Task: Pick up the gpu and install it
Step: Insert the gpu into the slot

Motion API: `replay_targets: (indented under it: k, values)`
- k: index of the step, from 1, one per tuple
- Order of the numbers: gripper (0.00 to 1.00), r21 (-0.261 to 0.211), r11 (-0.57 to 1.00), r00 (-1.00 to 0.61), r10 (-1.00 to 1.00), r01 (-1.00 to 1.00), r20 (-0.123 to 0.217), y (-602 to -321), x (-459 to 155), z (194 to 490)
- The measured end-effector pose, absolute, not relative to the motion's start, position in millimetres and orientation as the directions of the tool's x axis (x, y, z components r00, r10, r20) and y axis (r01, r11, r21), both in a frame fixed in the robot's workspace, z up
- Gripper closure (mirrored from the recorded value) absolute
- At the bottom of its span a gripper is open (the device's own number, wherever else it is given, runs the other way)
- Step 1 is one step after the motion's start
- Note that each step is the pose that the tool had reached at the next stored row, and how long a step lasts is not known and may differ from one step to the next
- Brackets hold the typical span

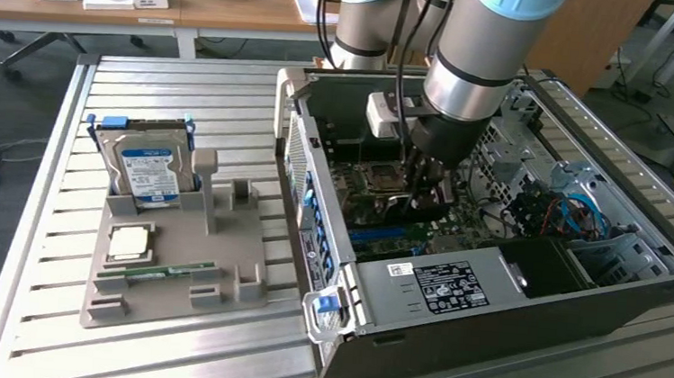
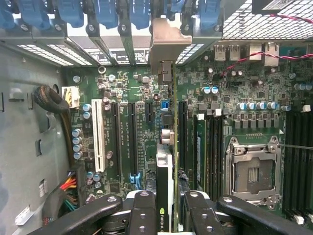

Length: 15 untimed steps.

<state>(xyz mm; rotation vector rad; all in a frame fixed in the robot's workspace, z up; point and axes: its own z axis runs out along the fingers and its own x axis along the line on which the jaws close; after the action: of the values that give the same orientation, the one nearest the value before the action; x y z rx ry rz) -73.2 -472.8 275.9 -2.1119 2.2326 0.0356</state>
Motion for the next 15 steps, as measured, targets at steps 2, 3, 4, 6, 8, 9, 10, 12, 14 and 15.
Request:
replay_targets:
  k: [2,3,4,6,8,9,10,12,14,15]
  values:
    - [0.73,-0.030,0.057,-0.055,-0.996,-0.998,-0.065,-472.6,-73.7,274.7]
    - [0.73,-0.030,0.058,-0.056,-0.996,-0.998,-0.065,-472.5,-73.9,274.5]
    - [0.73,-0.030,0.058,-0.055,-0.996,-0.998,-0.065,-472.5,-73.9,274.4]
    - [0.73,-0.030,0.057,-0.055,-0.996,-0.998,-0.065,-472.5,-74.0,274.3]
    - [0.73,-0.030,0.058,-0.056,-0.996,-0.998,-0.066,-472.4,-74.1,272.6]
    - [0.73,-0.030,0.058,-0.056,-0.996,-0.998,-0.065,-472.5,-74.3,271.4]
    - [0.73,-0.030,0.058,-0.056,-0.996,-0.998,-0.065,-472.4,-74.6,270.2]
    - [0.73,-0.030,0.058,-0.056,-0.996,-0.998,-0.065,-472.5,-75.0,269.4]
    - [0.73,-0.030,0.058,-0.056,-0.996,-0.998,-0.065,-472.5,-75.0,269.4]
    - [0.73,-0.030,0.058,-0.056,-0.996,-0.998,-0.065,-472.4,-75.4,269.2]
